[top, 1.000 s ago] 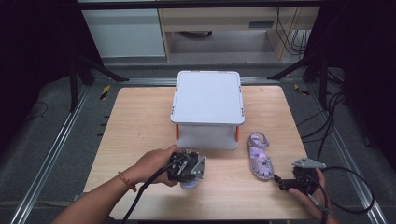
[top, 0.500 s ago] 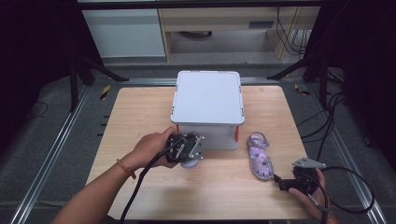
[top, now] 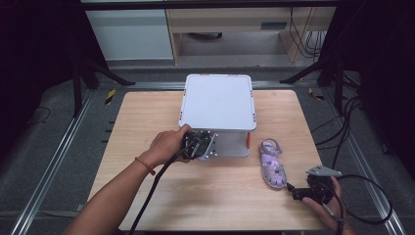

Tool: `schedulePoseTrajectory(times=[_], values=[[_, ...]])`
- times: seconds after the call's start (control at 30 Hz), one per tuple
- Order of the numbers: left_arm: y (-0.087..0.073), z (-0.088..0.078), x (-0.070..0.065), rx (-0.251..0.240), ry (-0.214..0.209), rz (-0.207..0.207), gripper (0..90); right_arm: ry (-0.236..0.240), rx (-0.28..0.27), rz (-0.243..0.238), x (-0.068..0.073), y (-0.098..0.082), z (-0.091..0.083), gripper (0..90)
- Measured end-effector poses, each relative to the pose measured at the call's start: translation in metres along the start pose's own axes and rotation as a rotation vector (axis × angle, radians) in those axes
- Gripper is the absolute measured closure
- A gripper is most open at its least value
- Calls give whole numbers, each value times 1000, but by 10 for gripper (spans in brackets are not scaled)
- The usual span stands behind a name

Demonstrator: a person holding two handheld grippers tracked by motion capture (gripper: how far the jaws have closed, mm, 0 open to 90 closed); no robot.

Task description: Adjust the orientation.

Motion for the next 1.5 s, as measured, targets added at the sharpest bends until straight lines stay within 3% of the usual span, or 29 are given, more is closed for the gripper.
schedulePoseTrajectory(times=[0.2,0.33,0.5,0.57,0.83,0.9,1.03,1.07,1.1,1.13,1.23,1.27,1.4,1.43,1.47,1.5], values=[[-8,11,10,15,63,-4,861,0,0,0,0,0,0,6],[-15,21,18,49,137,15,862,0,0,-1,0,0,0,7],[-17,25,20,52,159,29,862,1,0,-1,0,0,0,7],[-16,27,20,34,161,16,862,1,0,-1,0,0,0,7],[-18,51,4,33,185,43,861,1,-1,0,0,0,0,7],[-19,59,0,31,212,47,861,0,-1,0,0,0,0,7],[-19,67,-10,13,181,40,858,0,-1,2,0,0,0,7],[-18,68,-13,-3,177,33,855,0,0,2,0,0,0,7],[-19,72,-19,-23,149,-3,839,-1,-1,-1,0,-1,-1,7],[-19,72,-19,-23,149,-3,824,-1,-1,-1,0,-1,-1,7],[-21,73,-24,-64,121,-61,785,0,-1,-1,0,-1,-1,7],[-22,73,-24,-80,108,-84,696,0,-1,-1,0,-1,-1,7],[-26,73,-29,-94,90,-121,655,0,-1,-1,0,-1,-1,7],[-26,71,-29,-104,88,-136,600,0,-1,-1,0,-1,-1,7],[-28,67,-27,-123,95,-179,537,0,-1,-1,0,-1,-1,7],[-28,67,-27,-123,95,-179,479,0,-1,-1,0,-1,-1,7]])
Point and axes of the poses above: each handheld gripper's, and its own axes: z roughly forward along the jaws, y roughly out of its top, x roughly to its left, the point moved 10 cm from there along z, roughly forward along the jaws, and after that the axes turned 11 degrees about z, right-handed, at the moved point
